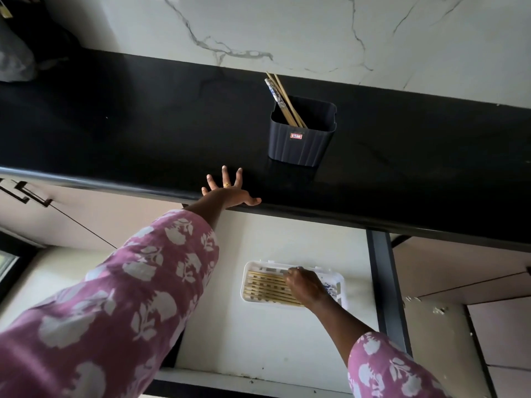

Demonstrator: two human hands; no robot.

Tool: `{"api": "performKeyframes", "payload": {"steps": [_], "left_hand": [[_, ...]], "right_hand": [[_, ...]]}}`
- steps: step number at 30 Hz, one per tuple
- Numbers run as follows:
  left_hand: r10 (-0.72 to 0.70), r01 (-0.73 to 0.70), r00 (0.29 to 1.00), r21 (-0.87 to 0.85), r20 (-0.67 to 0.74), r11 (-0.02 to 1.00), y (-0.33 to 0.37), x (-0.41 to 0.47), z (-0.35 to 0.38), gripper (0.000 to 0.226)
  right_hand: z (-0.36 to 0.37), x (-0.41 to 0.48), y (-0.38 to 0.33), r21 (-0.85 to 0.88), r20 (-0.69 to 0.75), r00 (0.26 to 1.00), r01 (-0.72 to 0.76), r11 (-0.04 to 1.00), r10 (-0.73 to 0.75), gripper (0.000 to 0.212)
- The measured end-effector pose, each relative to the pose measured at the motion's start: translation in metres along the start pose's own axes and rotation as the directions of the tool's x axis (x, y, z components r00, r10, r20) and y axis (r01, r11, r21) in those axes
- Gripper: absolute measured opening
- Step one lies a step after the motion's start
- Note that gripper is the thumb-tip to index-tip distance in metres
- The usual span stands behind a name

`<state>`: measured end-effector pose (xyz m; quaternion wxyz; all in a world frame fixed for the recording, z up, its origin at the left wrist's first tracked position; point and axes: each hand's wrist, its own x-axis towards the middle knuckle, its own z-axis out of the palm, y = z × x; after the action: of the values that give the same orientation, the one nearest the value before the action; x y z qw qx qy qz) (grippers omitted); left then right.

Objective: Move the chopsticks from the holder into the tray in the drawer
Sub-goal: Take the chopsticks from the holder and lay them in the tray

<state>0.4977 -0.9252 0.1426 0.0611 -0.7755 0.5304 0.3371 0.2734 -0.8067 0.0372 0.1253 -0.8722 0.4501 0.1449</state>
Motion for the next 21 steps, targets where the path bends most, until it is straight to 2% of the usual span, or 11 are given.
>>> {"api": "performKeyframes", "payload": {"steps": [2, 3, 6, 8, 12, 15, 17, 18, 20, 21], "left_hand": [[-0.041, 0.04, 0.999, -0.024, -0.002, 0.999, 0.007, -0.004, -0.005, 0.106], [-0.066, 0.066, 0.998, -0.036, 0.0, 0.997, 0.011, -0.005, -0.008, 0.109], [-0.115, 0.116, 0.993, -0.073, 0.024, 0.991, 0.023, -0.006, -0.013, 0.114], [-0.122, 0.124, 0.992, -0.085, 0.03, 0.989, 0.025, -0.006, -0.014, 0.115], [-0.145, 0.146, 0.989, -0.055, 0.019, 0.988, 0.027, -0.008, -0.012, 0.115], [-0.139, 0.14, 0.99, -0.063, 0.021, 0.988, 0.027, -0.011, -0.013, 0.113], [-0.133, 0.135, 0.991, -0.068, 0.031, 0.988, 0.026, -0.011, -0.014, 0.113], [-0.132, 0.134, 0.991, -0.073, 0.036, 0.988, 0.027, -0.011, -0.015, 0.113], [-0.126, 0.129, 0.991, -0.084, 0.044, 0.988, 0.027, -0.01, -0.014, 0.113], [-0.121, 0.125, 0.991, -0.091, 0.048, 0.988, 0.027, -0.008, -0.014, 0.113]], "right_hand": [[-0.019, -0.003, 0.004, -0.076, -0.2, 0.974, 0.098, 0.992, -0.111, 0.024], [-0.027, -0.002, 0.008, -0.103, -0.312, 0.933, 0.152, 0.983, -0.177, 0.025], [-0.058, 0.007, 0.023, -0.136, -0.599, 0.763, 0.203, 0.97, -0.244, 0.02], [-0.085, 0.019, 0.035, -0.107, -0.754, 0.625, 0.185, 0.977, -0.201, 0.015], [-0.142, 0.047, 0.059, -0.131, -0.897, 0.418, 0.065, 0.989, -0.146, 0.016], [-0.182, 0.07, 0.07, -0.093, -0.94, 0.327, 0.03, 0.995, -0.097, 0.021], [-0.205, 0.084, 0.072, -0.087, -0.953, 0.287, 0.036, 0.996, -0.094, 0.015], [-0.217, 0.091, 0.072, -0.069, -0.952, 0.295, 0.047, 0.997, -0.08, 0.012], [-0.239, 0.104, 0.069, 0.024, -0.927, 0.375, 0.071, 0.997, -0.005, 0.008], [-0.25, 0.111, 0.068, 0.095, -0.895, 0.443, 0.061, 0.994, 0.058, 0.011]]}}
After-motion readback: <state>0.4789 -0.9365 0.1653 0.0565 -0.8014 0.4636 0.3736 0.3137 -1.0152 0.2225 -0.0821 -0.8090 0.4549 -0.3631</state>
